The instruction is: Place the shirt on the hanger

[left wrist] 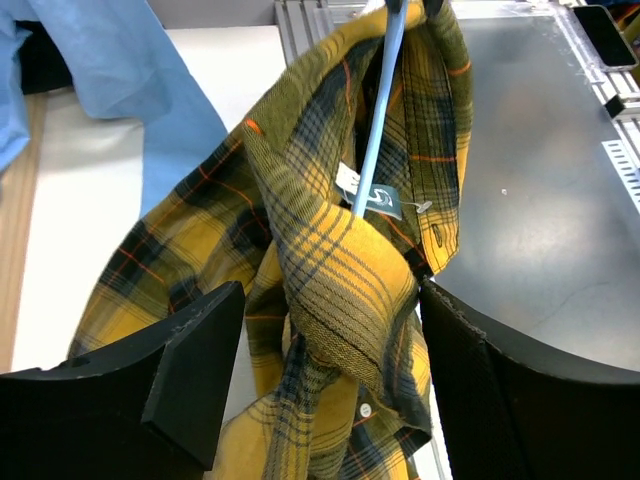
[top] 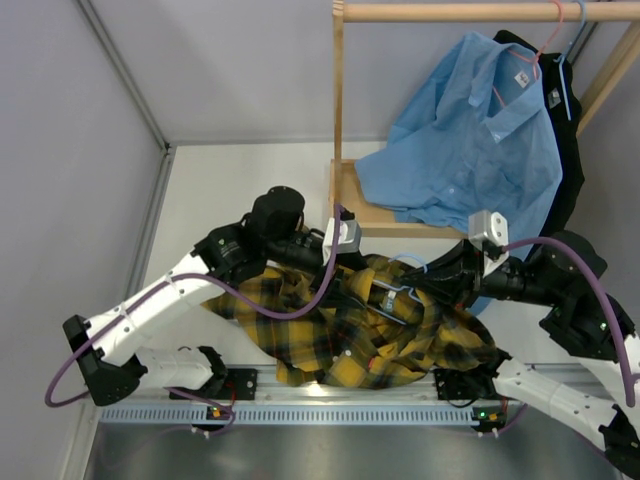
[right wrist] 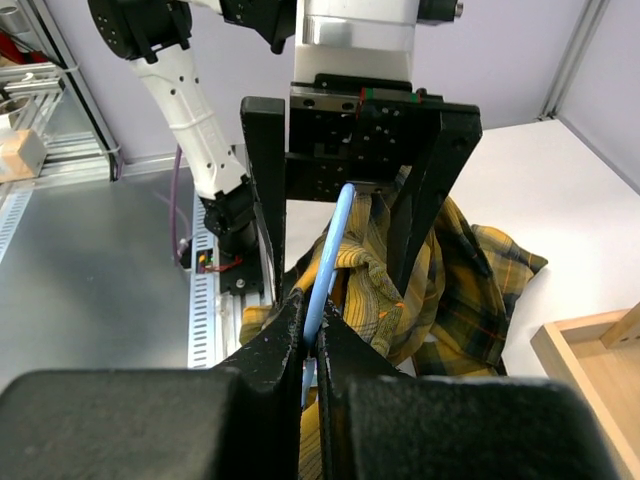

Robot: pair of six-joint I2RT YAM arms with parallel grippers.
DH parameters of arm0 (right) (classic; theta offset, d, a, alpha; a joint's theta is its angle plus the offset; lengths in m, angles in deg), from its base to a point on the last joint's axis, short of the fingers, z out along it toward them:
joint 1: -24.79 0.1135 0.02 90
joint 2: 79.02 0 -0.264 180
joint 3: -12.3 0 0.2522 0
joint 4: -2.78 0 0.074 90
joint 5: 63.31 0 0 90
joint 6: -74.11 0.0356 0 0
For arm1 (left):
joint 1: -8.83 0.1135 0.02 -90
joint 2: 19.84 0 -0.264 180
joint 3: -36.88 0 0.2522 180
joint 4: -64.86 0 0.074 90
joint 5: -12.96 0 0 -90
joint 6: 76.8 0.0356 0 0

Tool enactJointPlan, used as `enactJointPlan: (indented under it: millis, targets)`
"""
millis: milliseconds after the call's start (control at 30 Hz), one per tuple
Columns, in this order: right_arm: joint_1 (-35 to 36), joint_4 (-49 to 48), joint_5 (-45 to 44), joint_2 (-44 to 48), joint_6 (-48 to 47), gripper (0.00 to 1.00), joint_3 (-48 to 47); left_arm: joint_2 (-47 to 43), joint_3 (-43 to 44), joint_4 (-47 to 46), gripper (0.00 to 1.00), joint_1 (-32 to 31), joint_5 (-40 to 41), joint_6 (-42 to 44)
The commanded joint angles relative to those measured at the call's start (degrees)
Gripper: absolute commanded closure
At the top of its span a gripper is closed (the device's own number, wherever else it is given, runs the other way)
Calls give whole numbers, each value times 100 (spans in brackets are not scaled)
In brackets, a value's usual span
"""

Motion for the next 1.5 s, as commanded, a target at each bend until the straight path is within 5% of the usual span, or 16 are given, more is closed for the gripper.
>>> enactJointPlan:
  millis: [0,400,633,833,933,1067,1233,1333,1467]
  targets:
    - [-32,-362,109,83,-101,100,6,-87,361,91,25,4,109,194]
    - [-32,-291,356,267,-330,100,76,-8,528,697,27,4,31,431]
    - [-32,-282,742,162,-277,100,32,106,678,812,46,4,-329,440]
    - [-32,-484,725,127,-198,100,32,361,854,821,43,-13,-453,352]
    - [-32,-537,672,127,-189,100,32,396,784,812,59,-14,-409,378]
    - [-32,-599,628,144,-189,100,32,396,783,812,100,-14,-409,405]
    - [-24,-608,435,197,-163,100,93,256,783,821,100,-14,-111,580]
    - [-32,-599,198,223,39,92,137,98,766,821,100,-14,-40,642]
    - [-32,-599,-74,294,144,51,208,-8,757,821,100,-5,-40,616]
